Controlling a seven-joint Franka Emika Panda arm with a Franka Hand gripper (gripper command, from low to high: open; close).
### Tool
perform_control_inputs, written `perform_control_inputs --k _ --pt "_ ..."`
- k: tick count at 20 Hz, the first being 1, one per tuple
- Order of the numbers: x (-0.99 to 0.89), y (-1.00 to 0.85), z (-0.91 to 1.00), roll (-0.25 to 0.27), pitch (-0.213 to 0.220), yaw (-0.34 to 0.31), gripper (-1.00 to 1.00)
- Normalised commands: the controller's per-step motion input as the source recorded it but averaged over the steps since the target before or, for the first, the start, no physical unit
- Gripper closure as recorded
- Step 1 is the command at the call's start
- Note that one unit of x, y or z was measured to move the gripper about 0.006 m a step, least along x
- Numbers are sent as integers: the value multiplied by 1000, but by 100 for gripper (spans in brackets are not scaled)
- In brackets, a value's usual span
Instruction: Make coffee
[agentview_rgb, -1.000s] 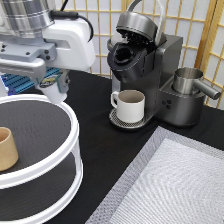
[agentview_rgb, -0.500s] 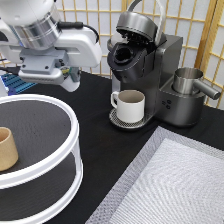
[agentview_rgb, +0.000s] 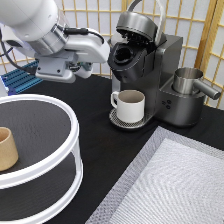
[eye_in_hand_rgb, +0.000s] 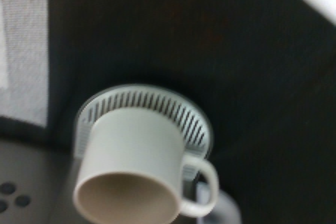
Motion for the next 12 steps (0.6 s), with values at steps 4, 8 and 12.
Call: perform_control_inputs --k 4,8,12 --pt "425 364 571 199 59 -112 100" --pt "87 584 602 141 31 -89 100" --pt "18 641 439 47 44 -85 100"
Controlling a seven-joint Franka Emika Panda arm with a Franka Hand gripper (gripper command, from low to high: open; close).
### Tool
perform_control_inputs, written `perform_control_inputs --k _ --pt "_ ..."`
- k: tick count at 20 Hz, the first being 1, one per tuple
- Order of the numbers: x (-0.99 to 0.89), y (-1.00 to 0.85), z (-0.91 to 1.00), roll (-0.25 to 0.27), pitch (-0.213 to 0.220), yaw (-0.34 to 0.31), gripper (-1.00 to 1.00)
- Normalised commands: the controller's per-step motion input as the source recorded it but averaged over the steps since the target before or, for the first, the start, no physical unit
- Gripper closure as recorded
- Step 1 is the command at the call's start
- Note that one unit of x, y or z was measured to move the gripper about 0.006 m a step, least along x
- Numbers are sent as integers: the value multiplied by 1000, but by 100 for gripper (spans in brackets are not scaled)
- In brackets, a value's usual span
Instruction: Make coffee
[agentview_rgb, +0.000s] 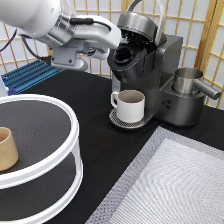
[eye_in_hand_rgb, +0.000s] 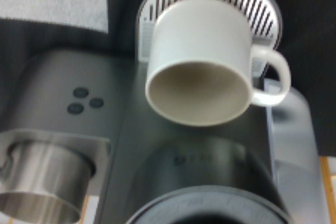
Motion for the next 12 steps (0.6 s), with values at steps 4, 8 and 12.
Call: perform_control_inputs --k 4,8,12 --pt "0 684 196 -32 42 -72 100" --pt "0 666 380 -92 54 -64 100" --pt "33 620 476 -112 65 -75 100"
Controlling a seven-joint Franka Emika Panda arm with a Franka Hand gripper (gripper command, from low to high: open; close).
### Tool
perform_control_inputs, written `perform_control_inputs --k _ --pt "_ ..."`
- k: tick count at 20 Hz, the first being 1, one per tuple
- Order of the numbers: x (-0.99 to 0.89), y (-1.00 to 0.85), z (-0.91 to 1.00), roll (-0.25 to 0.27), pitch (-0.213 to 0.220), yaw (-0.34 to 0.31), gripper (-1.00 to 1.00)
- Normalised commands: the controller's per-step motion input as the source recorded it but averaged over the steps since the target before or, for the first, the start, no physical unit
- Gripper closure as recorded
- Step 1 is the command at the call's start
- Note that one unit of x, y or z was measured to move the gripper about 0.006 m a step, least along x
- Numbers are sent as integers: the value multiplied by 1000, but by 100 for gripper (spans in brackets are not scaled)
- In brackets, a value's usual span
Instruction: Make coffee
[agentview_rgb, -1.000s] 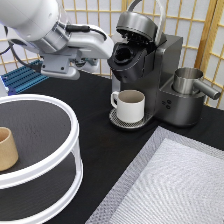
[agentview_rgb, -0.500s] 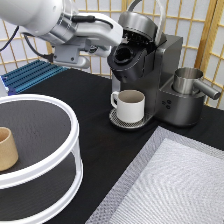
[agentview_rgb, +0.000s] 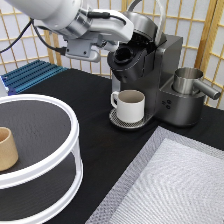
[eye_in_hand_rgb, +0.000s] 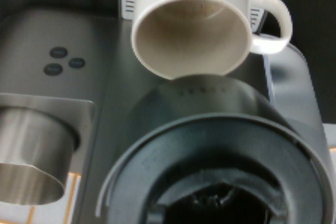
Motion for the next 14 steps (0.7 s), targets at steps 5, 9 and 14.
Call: perform_control_inputs --k 5,9,14 --pt "182 481 391 -124 67 -95 100" --pt "239 483 195 -168 51 -116 100" --pt "171 343 33 -150 15 -93 100"
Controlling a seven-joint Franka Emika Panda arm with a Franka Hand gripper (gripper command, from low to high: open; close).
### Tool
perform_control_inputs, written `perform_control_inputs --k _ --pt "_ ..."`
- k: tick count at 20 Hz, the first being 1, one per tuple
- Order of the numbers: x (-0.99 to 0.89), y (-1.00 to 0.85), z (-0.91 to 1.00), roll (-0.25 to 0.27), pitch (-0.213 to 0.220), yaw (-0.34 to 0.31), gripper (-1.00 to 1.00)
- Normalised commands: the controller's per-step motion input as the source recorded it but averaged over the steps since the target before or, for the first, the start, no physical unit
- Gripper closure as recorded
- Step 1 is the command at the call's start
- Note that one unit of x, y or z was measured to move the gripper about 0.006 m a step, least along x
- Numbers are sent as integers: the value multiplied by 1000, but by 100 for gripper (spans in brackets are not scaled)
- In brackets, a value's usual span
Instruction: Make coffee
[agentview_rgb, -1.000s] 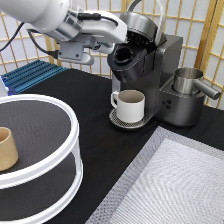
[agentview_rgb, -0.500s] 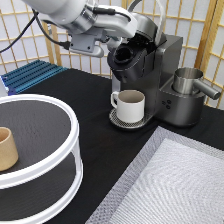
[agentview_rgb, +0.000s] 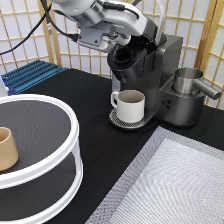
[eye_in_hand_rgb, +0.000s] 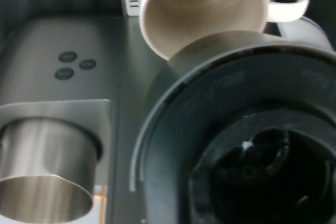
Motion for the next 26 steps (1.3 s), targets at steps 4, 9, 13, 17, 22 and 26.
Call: perform_control_inputs --k 4,9,13,17,22,26 --pt "-4 265 -56 -128 5 -55 100" --pt "-285 124 -123 -85 0 -5 100" --pt "-510 0 -6 -53 0 0 100" --pt "-383 52 -66 -55 0 0 100" --pt "-277 103 -87 -64 0 0 100" --pt "-235 127 -105 -77 0 10 100"
